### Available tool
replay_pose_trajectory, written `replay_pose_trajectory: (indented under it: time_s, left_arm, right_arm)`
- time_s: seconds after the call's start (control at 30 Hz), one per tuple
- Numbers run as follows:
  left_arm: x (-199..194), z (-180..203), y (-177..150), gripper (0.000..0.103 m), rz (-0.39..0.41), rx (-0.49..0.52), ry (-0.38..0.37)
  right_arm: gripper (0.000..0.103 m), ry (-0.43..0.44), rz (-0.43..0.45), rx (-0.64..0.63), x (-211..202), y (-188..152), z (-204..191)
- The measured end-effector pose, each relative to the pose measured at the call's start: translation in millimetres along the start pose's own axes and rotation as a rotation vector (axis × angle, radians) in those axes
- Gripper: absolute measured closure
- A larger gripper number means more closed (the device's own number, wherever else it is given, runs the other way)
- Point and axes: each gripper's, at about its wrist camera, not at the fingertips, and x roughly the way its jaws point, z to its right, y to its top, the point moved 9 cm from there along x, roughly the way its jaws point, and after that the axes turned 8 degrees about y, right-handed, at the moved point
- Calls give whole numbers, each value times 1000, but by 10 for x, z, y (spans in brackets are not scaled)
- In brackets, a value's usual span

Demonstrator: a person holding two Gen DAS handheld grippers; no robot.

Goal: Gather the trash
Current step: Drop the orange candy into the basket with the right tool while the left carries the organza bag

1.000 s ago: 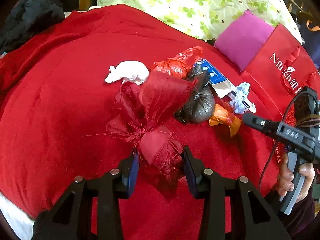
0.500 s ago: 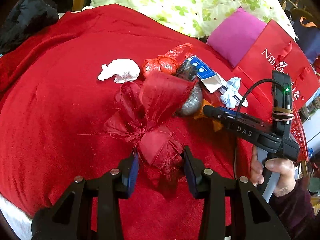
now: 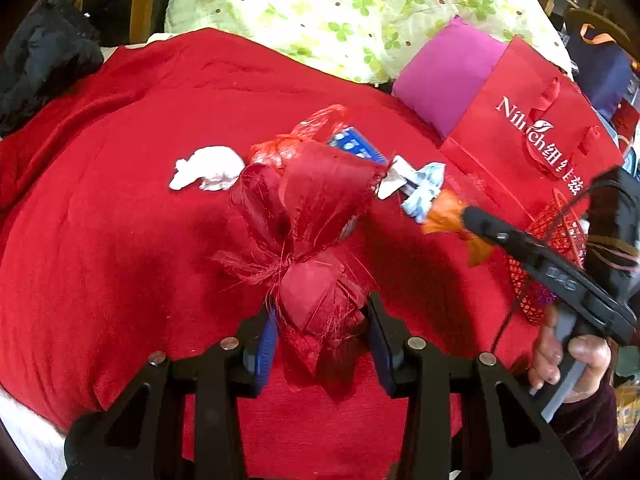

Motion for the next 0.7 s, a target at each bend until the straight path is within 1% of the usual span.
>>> replay_pose_trajectory:
  time_s: [0.1,0.2,0.3,0.6,0.7]
  left_arm:
    - [-62,152,51,60,15,29,-6]
    - [-142,358,116,60,35,60,-32]
    - [-200,592,194,60,51,92,-57]
    - [-335,1426,398,60,88,226,-135]
    - [-382,1666,453,60,96,255,-168]
  right_arm:
    - [72,2,78,-6,-316,101,7]
    - [72,-2,182,-8,-740,215,63]
    - [72,-13,246,13,-1001,281,163]
    - [72,-67,372,68,-1574,324,510]
    - [72,-85,409,93,-1748,308,636]
